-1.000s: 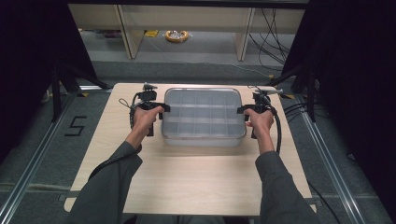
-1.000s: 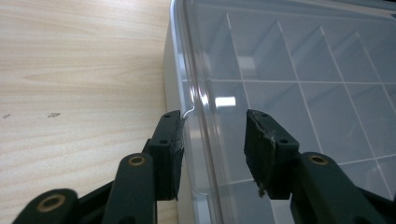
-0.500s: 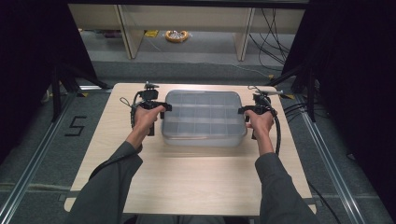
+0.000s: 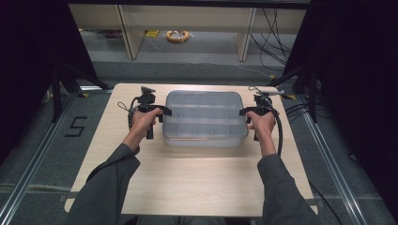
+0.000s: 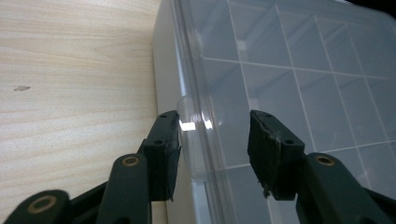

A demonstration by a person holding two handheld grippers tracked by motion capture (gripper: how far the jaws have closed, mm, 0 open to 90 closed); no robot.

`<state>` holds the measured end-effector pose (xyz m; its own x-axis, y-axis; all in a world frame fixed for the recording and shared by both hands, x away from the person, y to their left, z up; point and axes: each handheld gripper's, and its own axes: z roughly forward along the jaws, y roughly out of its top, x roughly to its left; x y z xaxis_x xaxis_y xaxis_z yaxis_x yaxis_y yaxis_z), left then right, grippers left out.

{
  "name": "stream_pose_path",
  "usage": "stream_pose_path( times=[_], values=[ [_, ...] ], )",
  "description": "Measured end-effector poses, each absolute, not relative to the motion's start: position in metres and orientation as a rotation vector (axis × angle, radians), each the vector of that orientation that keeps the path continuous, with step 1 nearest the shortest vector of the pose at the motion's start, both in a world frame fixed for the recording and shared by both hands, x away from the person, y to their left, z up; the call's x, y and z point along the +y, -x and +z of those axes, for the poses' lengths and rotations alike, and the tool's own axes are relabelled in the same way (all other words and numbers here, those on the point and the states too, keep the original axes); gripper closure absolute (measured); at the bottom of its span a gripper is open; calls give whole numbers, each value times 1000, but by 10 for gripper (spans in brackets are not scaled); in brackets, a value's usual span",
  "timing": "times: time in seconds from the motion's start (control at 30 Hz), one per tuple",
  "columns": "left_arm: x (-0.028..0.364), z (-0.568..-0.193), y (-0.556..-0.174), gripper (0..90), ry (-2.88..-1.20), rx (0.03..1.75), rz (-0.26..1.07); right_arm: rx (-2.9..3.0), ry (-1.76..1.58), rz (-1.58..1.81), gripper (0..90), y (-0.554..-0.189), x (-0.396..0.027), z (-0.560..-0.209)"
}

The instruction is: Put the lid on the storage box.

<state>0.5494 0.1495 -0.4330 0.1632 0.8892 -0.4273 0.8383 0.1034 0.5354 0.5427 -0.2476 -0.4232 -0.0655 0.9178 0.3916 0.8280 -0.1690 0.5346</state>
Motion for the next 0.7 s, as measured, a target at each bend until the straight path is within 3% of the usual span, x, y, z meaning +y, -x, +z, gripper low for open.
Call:
stream_pose_path(
  times=[0.37,0.7],
  values=[
    [149,-420,-549,572,-1665,1679,162,1938,-2081,1032,601,-543,-248,-424],
    [152,-433,-557,562,-1648,1688,125,1933,-2042,980,587,-540,-239,-423]
  ],
)
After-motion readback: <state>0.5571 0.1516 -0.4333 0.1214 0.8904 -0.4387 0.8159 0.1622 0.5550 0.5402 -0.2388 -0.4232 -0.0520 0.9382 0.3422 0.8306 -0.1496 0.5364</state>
